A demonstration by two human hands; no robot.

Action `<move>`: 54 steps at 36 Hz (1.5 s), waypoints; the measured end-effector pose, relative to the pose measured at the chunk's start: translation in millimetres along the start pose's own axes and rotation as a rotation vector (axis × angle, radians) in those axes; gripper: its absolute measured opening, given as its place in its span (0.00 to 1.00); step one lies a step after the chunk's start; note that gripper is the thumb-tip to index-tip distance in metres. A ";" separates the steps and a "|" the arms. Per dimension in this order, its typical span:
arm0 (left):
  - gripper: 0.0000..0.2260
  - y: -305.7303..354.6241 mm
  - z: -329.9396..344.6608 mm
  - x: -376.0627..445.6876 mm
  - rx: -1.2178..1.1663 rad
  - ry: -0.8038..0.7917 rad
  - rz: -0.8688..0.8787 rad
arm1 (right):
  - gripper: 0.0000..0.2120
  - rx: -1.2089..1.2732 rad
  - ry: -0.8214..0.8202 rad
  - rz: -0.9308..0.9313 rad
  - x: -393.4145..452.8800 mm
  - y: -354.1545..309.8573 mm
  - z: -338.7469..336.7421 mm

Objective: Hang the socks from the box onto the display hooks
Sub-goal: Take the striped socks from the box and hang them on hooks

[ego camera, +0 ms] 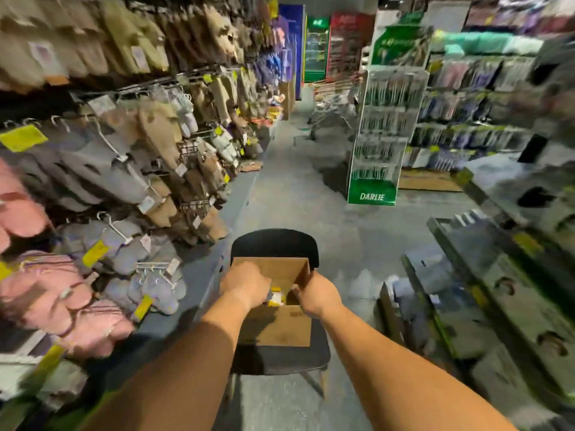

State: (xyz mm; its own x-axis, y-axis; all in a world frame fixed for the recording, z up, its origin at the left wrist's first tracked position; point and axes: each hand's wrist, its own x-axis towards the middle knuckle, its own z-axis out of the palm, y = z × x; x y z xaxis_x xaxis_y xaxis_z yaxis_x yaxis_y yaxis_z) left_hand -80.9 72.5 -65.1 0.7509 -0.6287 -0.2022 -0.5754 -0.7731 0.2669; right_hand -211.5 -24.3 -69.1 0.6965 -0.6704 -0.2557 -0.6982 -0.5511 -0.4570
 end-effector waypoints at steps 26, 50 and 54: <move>0.14 -26.3 161.7 315.8 -0.016 -0.315 -0.006 | 0.16 0.237 -0.426 0.341 328.7 63.7 166.8; 0.18 -77.3 234.0 364.9 0.055 -0.605 0.081 | 0.11 1.021 -0.570 0.911 424.1 83.5 273.4; 0.18 -76.5 231.6 365.8 0.079 -0.607 0.090 | 0.08 1.229 -0.551 0.990 420.8 87.8 263.7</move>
State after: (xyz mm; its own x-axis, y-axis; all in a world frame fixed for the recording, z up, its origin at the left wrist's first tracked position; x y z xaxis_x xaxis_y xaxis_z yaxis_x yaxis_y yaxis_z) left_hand 162.7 -117.8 -377.7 0.3936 -0.6095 -0.6882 -0.6679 -0.7040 0.2416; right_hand 63.9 -223.8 -441.5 0.2526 -0.1077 -0.9616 -0.5239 0.8203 -0.2295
